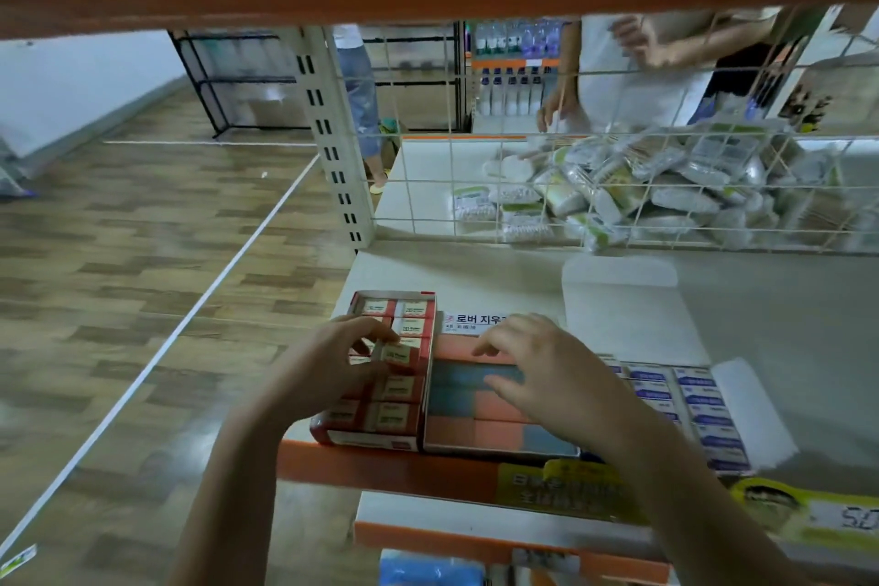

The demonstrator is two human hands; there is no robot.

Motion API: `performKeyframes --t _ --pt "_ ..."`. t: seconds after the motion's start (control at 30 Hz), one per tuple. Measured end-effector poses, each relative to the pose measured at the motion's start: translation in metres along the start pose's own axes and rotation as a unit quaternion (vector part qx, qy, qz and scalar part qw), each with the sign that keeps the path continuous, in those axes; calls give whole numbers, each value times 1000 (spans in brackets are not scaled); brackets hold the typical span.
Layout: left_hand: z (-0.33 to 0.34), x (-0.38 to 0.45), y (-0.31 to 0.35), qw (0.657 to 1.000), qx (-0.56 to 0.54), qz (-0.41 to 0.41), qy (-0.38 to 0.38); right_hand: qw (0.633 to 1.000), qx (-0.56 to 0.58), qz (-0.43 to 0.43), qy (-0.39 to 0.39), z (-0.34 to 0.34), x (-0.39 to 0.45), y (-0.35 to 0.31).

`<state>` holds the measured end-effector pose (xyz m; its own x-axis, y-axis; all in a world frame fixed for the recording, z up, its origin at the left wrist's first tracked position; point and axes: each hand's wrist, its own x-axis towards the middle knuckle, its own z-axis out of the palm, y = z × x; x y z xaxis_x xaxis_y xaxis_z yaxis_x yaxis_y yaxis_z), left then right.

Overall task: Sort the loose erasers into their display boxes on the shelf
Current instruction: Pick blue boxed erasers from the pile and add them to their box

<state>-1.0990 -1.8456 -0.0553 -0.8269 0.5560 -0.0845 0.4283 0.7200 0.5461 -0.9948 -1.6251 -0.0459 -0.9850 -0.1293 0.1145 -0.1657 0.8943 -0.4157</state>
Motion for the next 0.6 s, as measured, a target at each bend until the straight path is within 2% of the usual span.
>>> performKeyframes --t 0.3,0.5,0.6 --pt "-3 4 4 999 2 12 -51 999 -25 -10 -34 5 3 -4" --pt "-1 5 15 998 48 23 -43 999 -11 -15 -42 5 10 -6" --pt "-6 11 31 995 75 59 -15 1000 -18 -12 -22 0 18 -2"
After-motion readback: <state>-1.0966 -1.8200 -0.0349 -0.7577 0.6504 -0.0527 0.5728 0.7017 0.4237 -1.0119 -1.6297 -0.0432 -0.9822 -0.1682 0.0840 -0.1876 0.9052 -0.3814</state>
